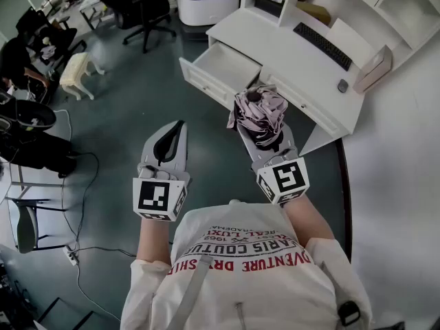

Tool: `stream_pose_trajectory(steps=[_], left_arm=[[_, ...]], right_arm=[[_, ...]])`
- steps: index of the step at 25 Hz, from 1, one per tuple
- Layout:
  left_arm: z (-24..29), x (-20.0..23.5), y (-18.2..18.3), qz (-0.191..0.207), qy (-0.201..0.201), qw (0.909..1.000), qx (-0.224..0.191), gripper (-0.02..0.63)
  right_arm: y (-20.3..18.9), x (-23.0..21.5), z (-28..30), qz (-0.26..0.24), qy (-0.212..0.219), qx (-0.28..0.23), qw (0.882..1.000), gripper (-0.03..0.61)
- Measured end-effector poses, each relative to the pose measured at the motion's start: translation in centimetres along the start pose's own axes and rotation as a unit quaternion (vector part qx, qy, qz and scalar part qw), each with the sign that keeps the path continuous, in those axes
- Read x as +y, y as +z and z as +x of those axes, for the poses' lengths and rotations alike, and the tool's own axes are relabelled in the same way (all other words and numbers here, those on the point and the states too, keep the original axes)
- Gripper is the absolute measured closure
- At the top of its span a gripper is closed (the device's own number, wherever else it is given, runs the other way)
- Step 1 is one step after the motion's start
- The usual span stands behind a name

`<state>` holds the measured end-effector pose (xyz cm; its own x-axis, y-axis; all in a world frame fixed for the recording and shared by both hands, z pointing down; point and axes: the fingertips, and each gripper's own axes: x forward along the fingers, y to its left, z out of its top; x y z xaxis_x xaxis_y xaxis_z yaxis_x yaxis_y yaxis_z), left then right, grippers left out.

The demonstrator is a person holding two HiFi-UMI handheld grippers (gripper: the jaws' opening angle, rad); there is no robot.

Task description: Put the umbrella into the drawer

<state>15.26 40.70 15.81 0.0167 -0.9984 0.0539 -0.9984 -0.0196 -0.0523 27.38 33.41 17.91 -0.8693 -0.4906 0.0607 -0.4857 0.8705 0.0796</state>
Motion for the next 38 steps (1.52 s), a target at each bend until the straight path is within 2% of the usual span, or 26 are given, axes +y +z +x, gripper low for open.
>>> stream_pose_trajectory(steps=[7, 12, 16, 22, 29, 33, 38], left_arm=[[-0.6, -0.5, -0.5, -0.003, 0.003, 1.0, 0.005, 0.607], [-1.9, 0.6, -1.1, -0.008, 0.008, 0.9999, 0.008, 0.607], [-1.1, 0.4, -2.4, -0.013, 0.009, 0.9998, 0.014, 0.607], [-2.8, 4.6, -4.1, -0.024, -0.001, 0.9994, 0.025, 0.607], [3.6, 9.7, -5.9, -0.026, 0.008, 0.999, 0.035, 0.607], [9.5, 12.8, -6.0, -0.021, 0.004, 0.999, 0.04, 0.607], [17.7, 17.4, -4.8, -0.019, -0.006, 0.9995, 0.025, 0.607]], right_arm=[[0.1, 0.4, -0.4, 0.012, 0.014, -0.002, 1.0, 0.383], [-0.2, 1.8, 0.3, 0.019, 0.021, 0.004, 1.0, 0.382], [-1.7, 0.6, 0.9, 0.027, 0.019, 0.012, 0.999, 0.38], [-3.0, 4.2, 4.6, 0.033, 0.017, 0.032, 0.999, 0.379], [-4.8, 2.2, 12.7, 0.04, 0.041, 0.043, 0.997, 0.377], [-5.1, -1.0, 18.9, 0.041, 0.051, 0.044, 0.997, 0.376], [-4.3, -5.5, 26.6, 0.035, 0.049, 0.036, 0.998, 0.376]])
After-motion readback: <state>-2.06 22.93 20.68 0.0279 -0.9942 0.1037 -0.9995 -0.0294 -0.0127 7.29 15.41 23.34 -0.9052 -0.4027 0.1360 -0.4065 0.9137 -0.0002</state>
